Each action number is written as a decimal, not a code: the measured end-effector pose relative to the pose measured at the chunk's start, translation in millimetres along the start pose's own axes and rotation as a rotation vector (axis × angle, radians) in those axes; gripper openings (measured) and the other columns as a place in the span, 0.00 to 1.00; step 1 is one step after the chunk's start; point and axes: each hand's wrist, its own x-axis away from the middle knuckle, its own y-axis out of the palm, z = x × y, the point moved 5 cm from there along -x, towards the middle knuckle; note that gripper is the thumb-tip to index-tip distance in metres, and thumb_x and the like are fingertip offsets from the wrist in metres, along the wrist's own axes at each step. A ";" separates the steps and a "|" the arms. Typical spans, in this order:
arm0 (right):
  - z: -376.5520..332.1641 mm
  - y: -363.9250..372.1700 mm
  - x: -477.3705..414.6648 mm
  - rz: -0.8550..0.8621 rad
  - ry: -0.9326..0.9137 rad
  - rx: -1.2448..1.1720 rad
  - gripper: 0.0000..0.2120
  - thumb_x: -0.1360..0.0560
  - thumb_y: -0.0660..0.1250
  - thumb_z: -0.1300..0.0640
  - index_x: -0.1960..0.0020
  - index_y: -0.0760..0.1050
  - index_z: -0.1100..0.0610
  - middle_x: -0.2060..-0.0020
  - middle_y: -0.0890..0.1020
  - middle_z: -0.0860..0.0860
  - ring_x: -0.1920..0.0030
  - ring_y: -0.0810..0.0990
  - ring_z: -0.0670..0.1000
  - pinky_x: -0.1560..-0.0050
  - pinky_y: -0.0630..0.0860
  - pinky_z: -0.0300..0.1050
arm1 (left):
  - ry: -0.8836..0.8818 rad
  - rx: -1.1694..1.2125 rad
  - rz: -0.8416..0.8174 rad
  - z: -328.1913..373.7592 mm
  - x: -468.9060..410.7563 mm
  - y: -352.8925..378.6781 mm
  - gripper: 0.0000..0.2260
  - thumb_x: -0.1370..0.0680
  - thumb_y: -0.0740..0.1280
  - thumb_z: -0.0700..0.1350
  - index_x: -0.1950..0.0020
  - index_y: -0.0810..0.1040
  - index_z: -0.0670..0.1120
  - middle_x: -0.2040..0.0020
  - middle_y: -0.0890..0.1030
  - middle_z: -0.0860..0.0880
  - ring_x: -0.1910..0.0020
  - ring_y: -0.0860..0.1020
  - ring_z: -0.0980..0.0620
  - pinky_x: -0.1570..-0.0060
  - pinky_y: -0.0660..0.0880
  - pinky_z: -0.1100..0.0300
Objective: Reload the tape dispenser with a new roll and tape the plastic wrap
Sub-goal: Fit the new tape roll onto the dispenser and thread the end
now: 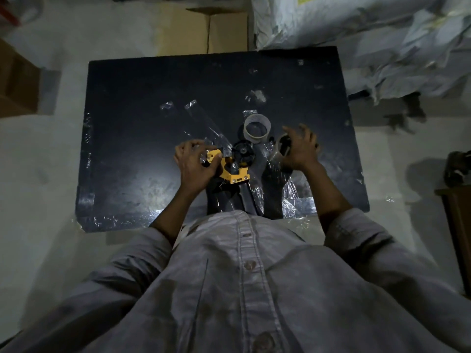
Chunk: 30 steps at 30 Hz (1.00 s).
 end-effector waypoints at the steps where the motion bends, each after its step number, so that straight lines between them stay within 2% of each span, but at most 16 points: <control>1: 4.0 2.5 -4.4 -0.059 0.002 0.016 0.56 0.35 0.88 0.48 0.15 0.60 0.33 0.12 0.52 0.54 0.14 0.54 0.68 0.22 0.60 0.77 | -0.001 0.016 -0.013 3.7 -3.4 0.6 0.12 0.22 0.76 0.64 0.44 0.89 0.59 0.37 0.80 0.54 0.29 0.69 0.46 0.31 0.67 0.45; 3: 10.0 9.7 -9.0 -0.101 -0.027 0.018 0.56 0.35 0.84 0.40 0.15 0.58 0.31 0.13 0.55 0.56 0.16 0.55 0.69 0.22 0.62 0.78 | 0.005 0.048 -0.022 10.9 -8.3 1.3 0.12 0.22 0.75 0.64 0.47 0.90 0.58 0.39 0.82 0.55 0.29 0.69 0.46 0.30 0.67 0.44; 5: 17.3 15.0 -16.3 -0.064 -0.070 0.007 0.52 0.35 0.81 0.34 0.17 0.61 0.33 0.20 0.67 0.59 0.21 0.65 0.70 0.24 0.70 0.73 | 0.001 0.082 -0.031 14.0 -11.9 2.2 0.13 0.23 0.75 0.63 0.48 0.90 0.56 0.43 0.84 0.56 0.31 0.70 0.47 0.29 0.68 0.40; 7: 27.4 18.8 -25.6 -0.015 -0.064 -0.064 0.48 0.37 0.84 0.37 0.21 0.67 0.35 0.30 0.75 0.59 0.28 0.73 0.69 0.29 0.76 0.64 | -0.022 0.115 -0.048 16.4 -14.4 2.8 0.13 0.23 0.74 0.63 0.49 0.90 0.55 0.45 0.85 0.56 0.32 0.70 0.49 0.28 0.68 0.37; 9: 25.8 11.0 -25.2 0.005 -0.025 -0.207 0.50 0.44 0.85 0.40 0.24 0.71 0.36 0.32 0.78 0.56 0.31 0.77 0.64 0.31 0.80 0.57 | -0.037 0.158 -0.069 22.9 -14.7 1.1 0.10 0.22 0.75 0.61 0.50 0.89 0.57 0.47 0.85 0.58 0.34 0.71 0.51 0.29 0.69 0.34; 11: 9.2 -7.7 -10.5 -0.014 -0.020 -0.535 0.51 0.48 0.88 0.50 0.26 0.75 0.39 0.32 0.81 0.53 0.33 0.82 0.59 0.33 0.84 0.57 | -0.015 0.236 -0.116 35.0 -14.2 -2.0 0.02 0.21 0.77 0.56 0.50 0.88 0.61 0.48 0.86 0.60 0.36 0.76 0.52 0.32 0.73 0.35; 12: -2.5 -18.4 0.9 -0.043 -0.002 -0.737 0.50 0.46 0.90 0.56 0.27 0.77 0.41 0.32 0.83 0.52 0.34 0.85 0.58 0.35 0.86 0.58 | -0.015 0.290 -0.157 41.9 -14.5 -2.5 0.04 0.20 0.78 0.52 0.46 0.88 0.61 0.47 0.87 0.60 0.37 0.79 0.51 0.33 0.76 0.35; 14: -31.9 -38.9 25.3 -0.180 0.074 -1.103 0.41 0.36 0.89 0.61 0.26 0.79 0.46 0.33 0.86 0.54 0.38 0.89 0.57 0.42 0.89 0.56 | -0.006 0.384 -0.290 59.2 -16.6 -3.9 0.17 0.20 0.80 0.46 0.31 0.85 0.56 0.39 0.87 0.54 0.35 0.82 0.50 0.33 0.80 0.39; 16: -59.8 -54.7 44.9 -0.350 0.090 -1.293 0.27 0.25 0.84 0.54 0.28 0.81 0.52 0.33 0.87 0.59 0.38 0.88 0.59 0.37 0.87 0.58 | 0.052 0.412 -0.435 80.1 -19.6 -6.1 0.38 0.23 0.83 0.44 0.17 0.73 0.59 0.25 0.80 0.51 0.28 0.80 0.50 0.34 0.82 0.49; 17: -68.8 -60.1 52.2 -0.403 0.102 -1.335 0.22 0.23 0.82 0.52 0.31 0.83 0.55 0.35 0.87 0.60 0.39 0.88 0.59 0.34 0.86 0.59 | 0.089 0.407 -0.488 90.9 -21.0 -7.4 0.46 0.26 0.85 0.44 0.14 0.66 0.63 0.18 0.74 0.53 0.25 0.77 0.50 0.35 0.81 0.55; 19: -81.8 -67.4 63.0 -0.448 0.120 -1.358 0.18 0.20 0.79 0.48 0.35 0.85 0.56 0.42 0.90 0.58 0.41 0.88 0.58 0.35 0.85 0.57 | 0.179 0.413 -0.539 112.7 -24.7 -10.1 0.56 0.30 0.88 0.43 0.11 0.59 0.65 0.13 0.63 0.56 0.22 0.74 0.50 0.38 0.80 0.63; 20: -87.9 -69.3 67.9 -0.460 0.120 -1.347 0.19 0.20 0.78 0.47 0.35 0.85 0.57 0.44 0.90 0.57 0.42 0.88 0.58 0.37 0.86 0.56 | 0.219 0.432 -0.543 120.0 -26.8 -10.3 0.57 0.31 0.88 0.43 0.11 0.58 0.62 0.13 0.61 0.54 0.21 0.72 0.49 0.38 0.81 0.64; 23: -99.0 -66.6 73.9 -0.490 0.097 -1.320 0.23 0.20 0.78 0.43 0.32 0.83 0.57 0.45 0.89 0.57 0.44 0.88 0.58 0.45 0.87 0.52 | 0.284 0.472 -0.499 126.7 -31.6 -13.7 0.54 0.31 0.89 0.43 0.11 0.62 0.53 0.16 0.65 0.48 0.20 0.72 0.46 0.32 0.83 0.53; 25: -103.7 -66.4 74.6 -0.502 0.074 -1.290 0.25 0.20 0.76 0.41 0.30 0.83 0.57 0.43 0.90 0.58 0.43 0.89 0.57 0.49 0.88 0.50 | 0.281 0.483 -0.476 123.3 -33.1 -17.1 0.49 0.30 0.88 0.43 0.14 0.68 0.49 0.19 0.70 0.47 0.23 0.76 0.49 0.33 0.84 0.48; 28: -107.8 -67.5 72.5 -0.472 0.004 -1.240 0.27 0.18 0.75 0.39 0.28 0.83 0.57 0.35 0.88 0.59 0.36 0.88 0.58 0.41 0.87 0.52 | 0.160 0.577 -0.474 117.3 -31.2 -19.4 0.43 0.29 0.86 0.37 0.17 0.71 0.45 0.24 0.77 0.47 0.30 0.81 0.51 0.39 0.85 0.52; 30: -108.5 -71.8 69.8 -0.397 -0.072 -1.162 0.24 0.18 0.74 0.40 0.30 0.85 0.55 0.36 0.89 0.55 0.34 0.87 0.56 0.33 0.84 0.53 | 0.038 0.657 -0.467 109.4 -31.7 -18.1 0.42 0.29 0.86 0.37 0.18 0.72 0.47 0.27 0.80 0.45 0.32 0.83 0.48 0.40 0.85 0.52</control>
